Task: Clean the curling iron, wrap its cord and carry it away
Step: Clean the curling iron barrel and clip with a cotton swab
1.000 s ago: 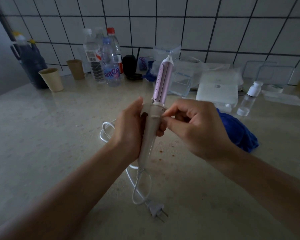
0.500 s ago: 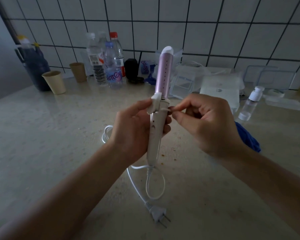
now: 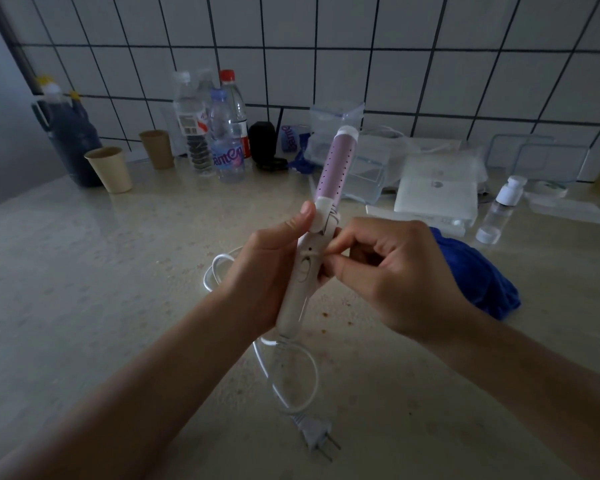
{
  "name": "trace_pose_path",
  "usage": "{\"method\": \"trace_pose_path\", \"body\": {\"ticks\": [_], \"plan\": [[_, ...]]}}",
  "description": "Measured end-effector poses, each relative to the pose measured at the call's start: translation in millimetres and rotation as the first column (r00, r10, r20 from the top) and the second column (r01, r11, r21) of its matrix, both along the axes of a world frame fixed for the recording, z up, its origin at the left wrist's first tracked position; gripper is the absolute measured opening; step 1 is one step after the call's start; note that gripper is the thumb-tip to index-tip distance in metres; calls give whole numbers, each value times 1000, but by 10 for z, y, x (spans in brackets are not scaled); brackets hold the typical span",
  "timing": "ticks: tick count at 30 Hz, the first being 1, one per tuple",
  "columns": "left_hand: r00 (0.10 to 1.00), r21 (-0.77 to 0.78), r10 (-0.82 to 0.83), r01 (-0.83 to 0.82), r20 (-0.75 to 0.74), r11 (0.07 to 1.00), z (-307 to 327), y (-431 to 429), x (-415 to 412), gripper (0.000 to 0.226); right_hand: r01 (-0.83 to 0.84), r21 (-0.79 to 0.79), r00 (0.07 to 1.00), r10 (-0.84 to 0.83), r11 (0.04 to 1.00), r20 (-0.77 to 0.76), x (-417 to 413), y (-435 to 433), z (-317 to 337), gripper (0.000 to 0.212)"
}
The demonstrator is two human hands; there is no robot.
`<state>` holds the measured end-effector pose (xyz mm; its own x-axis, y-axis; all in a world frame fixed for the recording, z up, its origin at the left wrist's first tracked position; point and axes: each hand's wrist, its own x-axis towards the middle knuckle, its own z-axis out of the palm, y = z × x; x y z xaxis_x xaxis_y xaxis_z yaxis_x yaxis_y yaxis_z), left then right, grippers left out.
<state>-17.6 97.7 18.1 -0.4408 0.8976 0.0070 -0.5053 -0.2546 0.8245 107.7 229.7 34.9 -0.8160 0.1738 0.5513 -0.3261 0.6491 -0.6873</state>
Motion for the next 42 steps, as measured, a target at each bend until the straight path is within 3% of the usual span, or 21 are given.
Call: {"method": "trace_pose_path", "body": {"ticks": [4, 9, 14, 20, 25, 29, 32, 36, 42], "plan": [[1000, -7, 23, -23, 14, 1000, 14, 31, 20, 56, 86, -16, 996, -87, 996, -32, -16, 77, 31, 15], [1000, 31, 11, -11, 0, 999, -9, 30, 9, 46, 49, -19, 998, -50, 999, -31, -9, 41, 17, 20], [1000, 47, -11, 12, -19, 999, 16, 33, 15, 51, 21, -63, 997, -25, 998, -76, 1, 28, -12, 18], [999, -2, 41, -41, -29, 999, 30, 17, 21, 51, -33, -41, 999, 33, 999, 9, 13, -61, -75, 12], [998, 18, 14, -15, 57, 1000, 53, -2, 16, 42, 18, -14, 999, -18, 1000, -29, -3, -3, -17, 16], [998, 35, 4, -6, 64, 999, 66, -9, 27, 39, -113, 19, 993, 112, 993, 39, 19, -110, -86, 13], [997, 44, 7, -11, 71, 999, 71, -2, 42, 37, -86, 3, 996, 85, 996, 40, 6, -98, -97, 12], [995, 20, 57, -58, 79, 998, 62, -4, 30, 33, -147, 44, 983, 141, 988, 119, 39, -149, -112, 12], [981, 43, 129, -137, 144, 990, 81, 4, 3, 35, -120, 50, 987, 114, 992, 110, 25, -107, -100, 16]]}}
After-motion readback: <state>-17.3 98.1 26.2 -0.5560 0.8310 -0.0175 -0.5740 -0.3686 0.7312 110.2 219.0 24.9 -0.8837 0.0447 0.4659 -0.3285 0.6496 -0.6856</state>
